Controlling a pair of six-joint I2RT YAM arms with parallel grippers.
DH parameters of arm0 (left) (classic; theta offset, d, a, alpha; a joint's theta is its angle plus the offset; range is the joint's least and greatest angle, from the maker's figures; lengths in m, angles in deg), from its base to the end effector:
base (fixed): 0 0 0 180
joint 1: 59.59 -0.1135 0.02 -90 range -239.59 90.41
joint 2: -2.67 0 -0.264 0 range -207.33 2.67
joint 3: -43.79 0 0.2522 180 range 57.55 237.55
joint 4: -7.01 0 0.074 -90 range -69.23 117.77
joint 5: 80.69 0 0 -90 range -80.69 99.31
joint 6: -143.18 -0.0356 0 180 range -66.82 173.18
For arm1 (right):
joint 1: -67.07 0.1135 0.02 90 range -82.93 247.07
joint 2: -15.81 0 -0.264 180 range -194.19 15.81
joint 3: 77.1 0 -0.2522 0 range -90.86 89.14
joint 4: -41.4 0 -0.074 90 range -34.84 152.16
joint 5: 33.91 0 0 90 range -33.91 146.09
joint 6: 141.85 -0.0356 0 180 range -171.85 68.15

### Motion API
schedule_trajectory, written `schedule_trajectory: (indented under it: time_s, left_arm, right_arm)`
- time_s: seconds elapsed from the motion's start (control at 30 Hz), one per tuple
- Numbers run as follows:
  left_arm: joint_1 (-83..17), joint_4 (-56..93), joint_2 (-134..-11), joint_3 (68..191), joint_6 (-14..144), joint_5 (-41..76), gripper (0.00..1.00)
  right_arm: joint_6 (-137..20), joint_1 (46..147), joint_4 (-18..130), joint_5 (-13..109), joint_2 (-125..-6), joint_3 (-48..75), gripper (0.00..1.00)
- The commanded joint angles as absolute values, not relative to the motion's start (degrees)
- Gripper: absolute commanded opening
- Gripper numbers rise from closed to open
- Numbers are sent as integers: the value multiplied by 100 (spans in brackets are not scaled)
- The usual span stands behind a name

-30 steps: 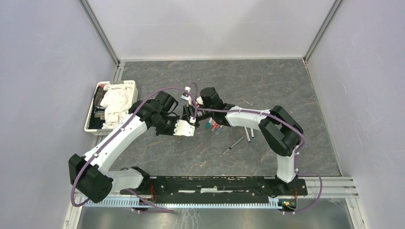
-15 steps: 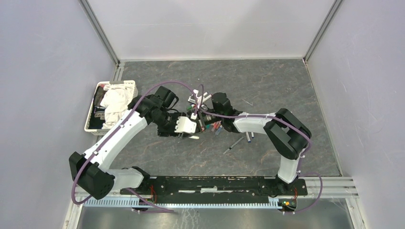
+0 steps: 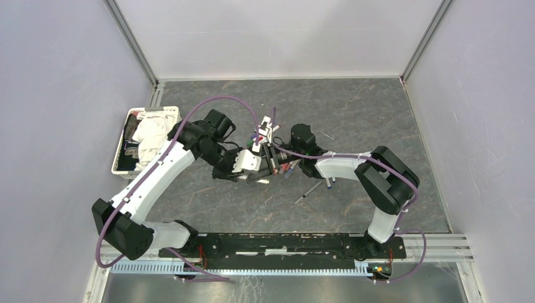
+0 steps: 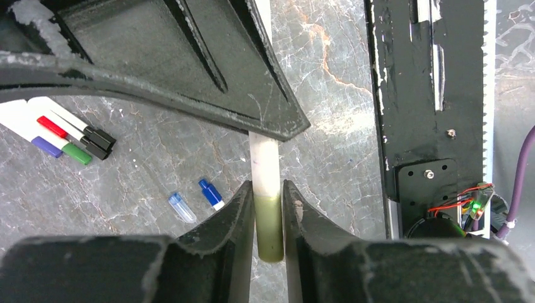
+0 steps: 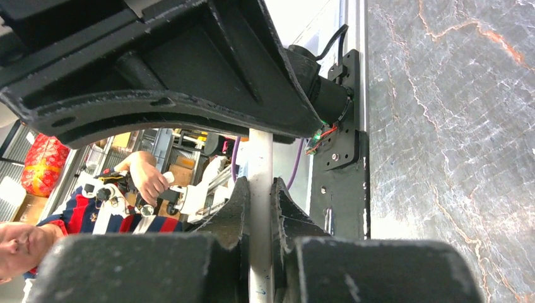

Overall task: Open the pen caps
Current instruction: Open the pen cap from the pen.

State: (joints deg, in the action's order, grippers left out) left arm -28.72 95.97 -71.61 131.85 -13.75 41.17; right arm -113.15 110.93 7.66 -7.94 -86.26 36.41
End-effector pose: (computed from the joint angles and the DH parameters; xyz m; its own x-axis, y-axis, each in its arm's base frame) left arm 0.1793 -0.1290 0.3269 0.1824 0.8014 -0.5697 0.9796 -0.1978 0.0354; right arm 0.2445 0.2794 0.2220 -0.8456 -0.2799 -0.4547 -0.4365 -0.1279 0.8906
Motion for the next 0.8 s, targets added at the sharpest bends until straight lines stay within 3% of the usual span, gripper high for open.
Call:
schedule_trajectory:
  time_s: [0.0, 0.2, 0.33, 0.43, 0.77]
  left_arm:
    - [-2891, 9715, -7104, 13303, -1294, 4163, 28]
    - [-2883, 9583, -7102, 13316, -1321, 4157, 16]
    - [-2883, 9557, -7187, 13302, -1317, 4293, 3]
    - [-2883, 9514, -7204, 13262, -1313, 4194, 2]
    - [-2883, 9311, -7090, 13137, -1267, 3950, 2]
  right_arm:
    - [-11318, 11028, 404, -937, -8395, 3759, 0]
    - [-11083, 11043, 813, -802, -8445, 3619, 0]
    - [-11082, 11137, 884, -736, -8556, 3350, 24]
    - [-11064, 11273, 958, -760, -8705, 3074, 32]
    - [-11001, 11418, 945, -901, -8832, 3121, 32]
